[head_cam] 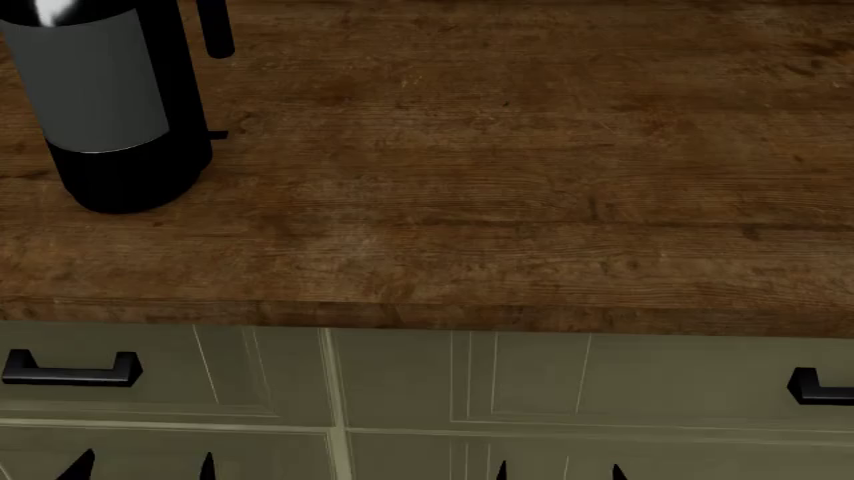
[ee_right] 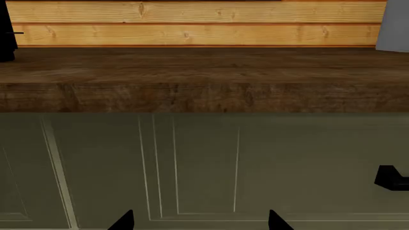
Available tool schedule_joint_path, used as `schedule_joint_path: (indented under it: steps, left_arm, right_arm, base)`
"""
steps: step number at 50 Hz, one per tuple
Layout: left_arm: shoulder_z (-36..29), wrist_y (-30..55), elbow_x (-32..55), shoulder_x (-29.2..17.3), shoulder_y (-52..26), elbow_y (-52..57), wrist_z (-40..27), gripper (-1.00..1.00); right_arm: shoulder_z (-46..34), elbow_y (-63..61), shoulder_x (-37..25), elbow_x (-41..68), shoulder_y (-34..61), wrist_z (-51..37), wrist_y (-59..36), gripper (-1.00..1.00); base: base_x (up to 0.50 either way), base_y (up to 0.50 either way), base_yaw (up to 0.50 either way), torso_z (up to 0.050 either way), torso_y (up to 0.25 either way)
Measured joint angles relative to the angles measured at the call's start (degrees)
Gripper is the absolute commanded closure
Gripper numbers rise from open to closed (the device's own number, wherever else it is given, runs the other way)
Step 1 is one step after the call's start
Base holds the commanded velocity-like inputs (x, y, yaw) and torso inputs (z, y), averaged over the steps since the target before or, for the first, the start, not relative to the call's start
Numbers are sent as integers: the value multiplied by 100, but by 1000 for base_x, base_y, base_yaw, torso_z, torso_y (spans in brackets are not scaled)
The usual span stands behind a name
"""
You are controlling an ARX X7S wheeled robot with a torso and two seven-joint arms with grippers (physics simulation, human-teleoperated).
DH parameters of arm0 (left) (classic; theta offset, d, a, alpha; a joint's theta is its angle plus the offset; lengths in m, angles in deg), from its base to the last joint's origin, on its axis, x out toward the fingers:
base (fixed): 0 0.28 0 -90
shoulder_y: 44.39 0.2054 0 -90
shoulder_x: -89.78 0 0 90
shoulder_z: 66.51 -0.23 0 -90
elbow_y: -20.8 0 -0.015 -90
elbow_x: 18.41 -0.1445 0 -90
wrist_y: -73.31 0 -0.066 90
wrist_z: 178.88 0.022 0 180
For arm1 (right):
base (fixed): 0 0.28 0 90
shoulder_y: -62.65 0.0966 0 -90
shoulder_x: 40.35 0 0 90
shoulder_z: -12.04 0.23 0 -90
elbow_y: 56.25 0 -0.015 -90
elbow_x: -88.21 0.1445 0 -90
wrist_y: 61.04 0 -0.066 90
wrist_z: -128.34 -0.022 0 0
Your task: Press down the lever to turn on the electric kettle.
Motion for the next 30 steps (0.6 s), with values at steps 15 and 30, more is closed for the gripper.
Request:
schedule_joint_path:
  steps: [15, 30]
  left_arm:
    - [-243, 52, -59, -184, 97, 212, -232, -100]
    - [-542, 1014, -143, -412, 357, 1802, -368, -100]
  right_arm:
    - [-472, -137, -334, 259, -13, -390, -15, -100]
    - [-647, -1061, -584, 300, -23, -638, -604, -100]
  base:
    - [0, 0, 0, 0, 0]
    - [0, 0, 0, 0, 0]
